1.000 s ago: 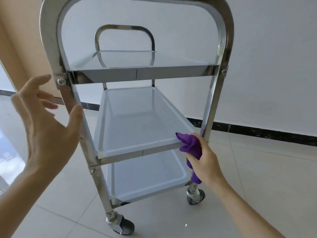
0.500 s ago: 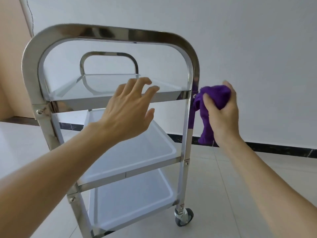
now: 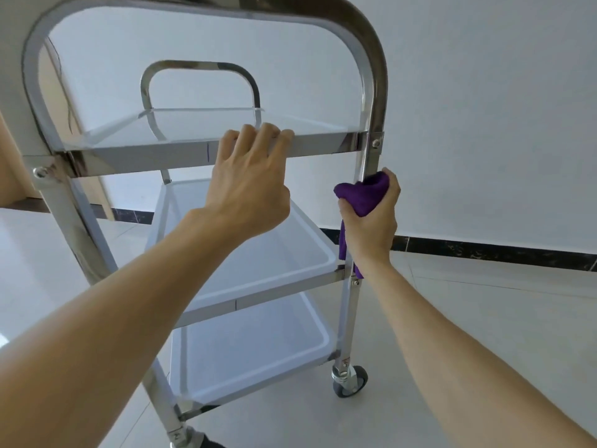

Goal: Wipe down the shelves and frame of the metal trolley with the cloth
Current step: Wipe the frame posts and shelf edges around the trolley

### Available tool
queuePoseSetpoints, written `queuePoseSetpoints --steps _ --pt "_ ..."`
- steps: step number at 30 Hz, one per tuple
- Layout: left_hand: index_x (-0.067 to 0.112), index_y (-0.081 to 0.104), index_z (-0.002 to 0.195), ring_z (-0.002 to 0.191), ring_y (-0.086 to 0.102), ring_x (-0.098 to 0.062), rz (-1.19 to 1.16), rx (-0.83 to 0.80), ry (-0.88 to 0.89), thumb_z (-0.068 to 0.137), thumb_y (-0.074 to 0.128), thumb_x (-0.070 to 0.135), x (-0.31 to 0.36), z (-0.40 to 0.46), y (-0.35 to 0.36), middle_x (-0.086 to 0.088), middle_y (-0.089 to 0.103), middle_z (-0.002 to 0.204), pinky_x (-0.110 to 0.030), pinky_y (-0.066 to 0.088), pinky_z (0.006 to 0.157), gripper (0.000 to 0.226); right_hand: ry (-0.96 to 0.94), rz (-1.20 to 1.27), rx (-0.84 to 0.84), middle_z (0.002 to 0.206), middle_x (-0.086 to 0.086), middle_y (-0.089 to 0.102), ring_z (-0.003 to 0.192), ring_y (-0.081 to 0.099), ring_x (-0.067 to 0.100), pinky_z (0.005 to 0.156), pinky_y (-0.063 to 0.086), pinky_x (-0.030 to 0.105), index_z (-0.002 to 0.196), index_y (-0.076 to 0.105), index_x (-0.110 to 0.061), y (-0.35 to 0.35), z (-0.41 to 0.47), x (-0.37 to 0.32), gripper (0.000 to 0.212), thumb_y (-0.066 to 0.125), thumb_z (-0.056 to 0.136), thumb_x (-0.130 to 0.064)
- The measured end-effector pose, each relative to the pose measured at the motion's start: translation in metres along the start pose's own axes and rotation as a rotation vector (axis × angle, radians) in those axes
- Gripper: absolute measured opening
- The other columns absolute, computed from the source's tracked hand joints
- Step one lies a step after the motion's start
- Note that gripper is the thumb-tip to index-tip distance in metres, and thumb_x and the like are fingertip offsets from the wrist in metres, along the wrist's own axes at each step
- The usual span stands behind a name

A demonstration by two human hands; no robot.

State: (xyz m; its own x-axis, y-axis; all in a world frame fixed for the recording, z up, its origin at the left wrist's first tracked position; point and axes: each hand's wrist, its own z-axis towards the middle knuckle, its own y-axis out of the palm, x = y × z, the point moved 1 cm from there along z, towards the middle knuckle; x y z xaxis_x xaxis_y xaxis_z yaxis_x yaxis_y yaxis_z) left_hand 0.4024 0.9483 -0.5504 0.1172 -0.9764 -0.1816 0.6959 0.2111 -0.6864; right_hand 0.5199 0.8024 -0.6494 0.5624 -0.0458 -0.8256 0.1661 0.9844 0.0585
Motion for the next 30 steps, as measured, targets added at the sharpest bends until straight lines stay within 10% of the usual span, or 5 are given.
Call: queuePoseSetpoints --steps 7,12,20,30 --pt "0.01 0.036 0.143 0.118 0.04 -0.032 0.024 0.007 0.007 0.079 0.054 0.008 -0.003 -0.002 0.001 -0.008 0.043 0.136 -0.039 0.025 0.107 0.066 0.192 -0.002 -0.127 0.122 -0.001 0.058 0.098 0.063 0.016 0.05 0.049 0.011 0.135 0.039 -0.034 -0.018 -0.05 0.061 0.071 0.079 0.079 -0.014" --pt "0.01 0.039 0.142 0.118 0.041 -0.032 0.017 0.031 -0.003 0.077 0.054 0.005 0.0 -0.003 0.003 -0.008 0.045 0.135 -0.039 0.024 0.107 0.067 0.128 0.018 -0.132 0.116 0.0 0.059 0.097 0.066 0.027 0.069 0.061 0.039 0.125 0.042 -0.03 -0.013 -0.018 0.022 0.06 0.081 0.079 -0.026" --pt "0.008 0.04 0.141 0.117 0.041 -0.035 0.005 0.11 -0.027 0.073 0.051 0.004 0.0 -0.004 0.013 -0.012 0.047 0.132 -0.043 0.024 0.109 0.069 -0.019 -0.025 -0.142 0.11 -0.011 0.057 0.084 0.064 0.007 0.061 0.054 0.017 0.125 0.038 -0.034 -0.009 0.021 -0.018 0.061 0.076 0.078 -0.02" --pt "0.011 0.041 0.145 0.142 0.031 -0.033 -0.061 0.278 0.043 0.091 0.05 0.023 -0.017 -0.019 0.036 -0.013 0.04 0.148 -0.045 0.005 0.124 0.056 0.183 -0.118 -0.214 0.092 -0.006 0.058 0.055 0.063 0.009 0.048 0.053 0.025 0.112 0.037 -0.043 -0.014 -0.049 0.061 0.06 0.073 0.076 -0.011"
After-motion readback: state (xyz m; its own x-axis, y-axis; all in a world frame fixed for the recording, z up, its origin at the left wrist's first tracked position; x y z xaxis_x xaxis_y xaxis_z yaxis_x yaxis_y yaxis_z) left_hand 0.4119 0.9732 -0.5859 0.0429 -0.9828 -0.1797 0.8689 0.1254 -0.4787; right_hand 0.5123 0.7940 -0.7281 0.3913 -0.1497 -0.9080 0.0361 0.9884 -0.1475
